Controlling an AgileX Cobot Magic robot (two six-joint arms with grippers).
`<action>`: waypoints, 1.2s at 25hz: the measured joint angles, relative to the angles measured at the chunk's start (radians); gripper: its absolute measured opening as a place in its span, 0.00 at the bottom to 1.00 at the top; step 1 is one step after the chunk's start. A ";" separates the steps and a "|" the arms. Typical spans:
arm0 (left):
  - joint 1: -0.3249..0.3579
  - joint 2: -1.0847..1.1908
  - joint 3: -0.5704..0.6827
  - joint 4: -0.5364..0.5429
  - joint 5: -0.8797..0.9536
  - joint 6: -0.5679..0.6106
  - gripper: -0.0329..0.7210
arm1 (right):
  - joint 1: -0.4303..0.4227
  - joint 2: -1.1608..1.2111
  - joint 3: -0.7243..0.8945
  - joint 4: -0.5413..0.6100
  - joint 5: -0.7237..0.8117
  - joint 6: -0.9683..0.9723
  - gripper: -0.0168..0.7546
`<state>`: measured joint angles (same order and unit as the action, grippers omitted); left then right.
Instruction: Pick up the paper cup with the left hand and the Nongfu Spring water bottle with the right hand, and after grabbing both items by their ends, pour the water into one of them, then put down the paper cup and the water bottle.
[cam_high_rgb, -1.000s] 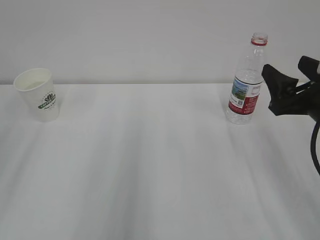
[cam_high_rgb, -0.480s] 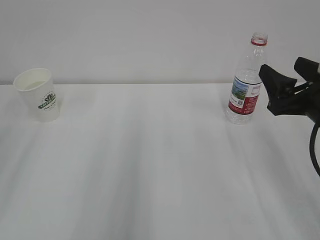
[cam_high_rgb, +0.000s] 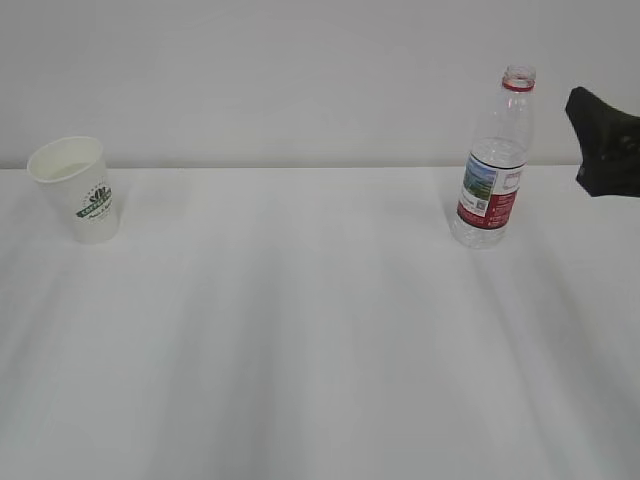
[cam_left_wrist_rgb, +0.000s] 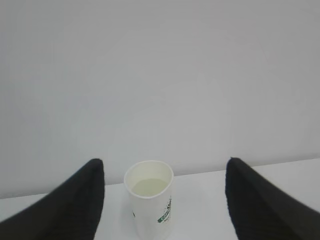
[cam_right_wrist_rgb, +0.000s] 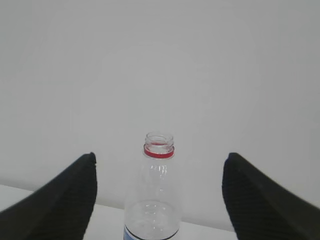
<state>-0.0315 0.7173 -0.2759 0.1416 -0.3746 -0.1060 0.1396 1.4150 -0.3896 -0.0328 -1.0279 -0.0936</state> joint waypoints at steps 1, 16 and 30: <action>0.000 -0.004 0.000 0.000 0.008 0.000 0.77 | 0.000 -0.026 0.000 0.005 0.023 -0.001 0.79; 0.000 -0.135 -0.097 -0.008 0.283 -0.001 0.77 | 0.000 -0.326 0.006 0.024 0.342 -0.007 0.78; 0.000 -0.318 -0.250 -0.057 0.693 -0.002 0.77 | 0.000 -0.609 0.007 0.024 0.629 -0.009 0.78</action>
<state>-0.0315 0.3989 -0.5256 0.0845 0.3184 -0.1083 0.1396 0.8055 -0.3823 -0.0087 -0.3992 -0.1022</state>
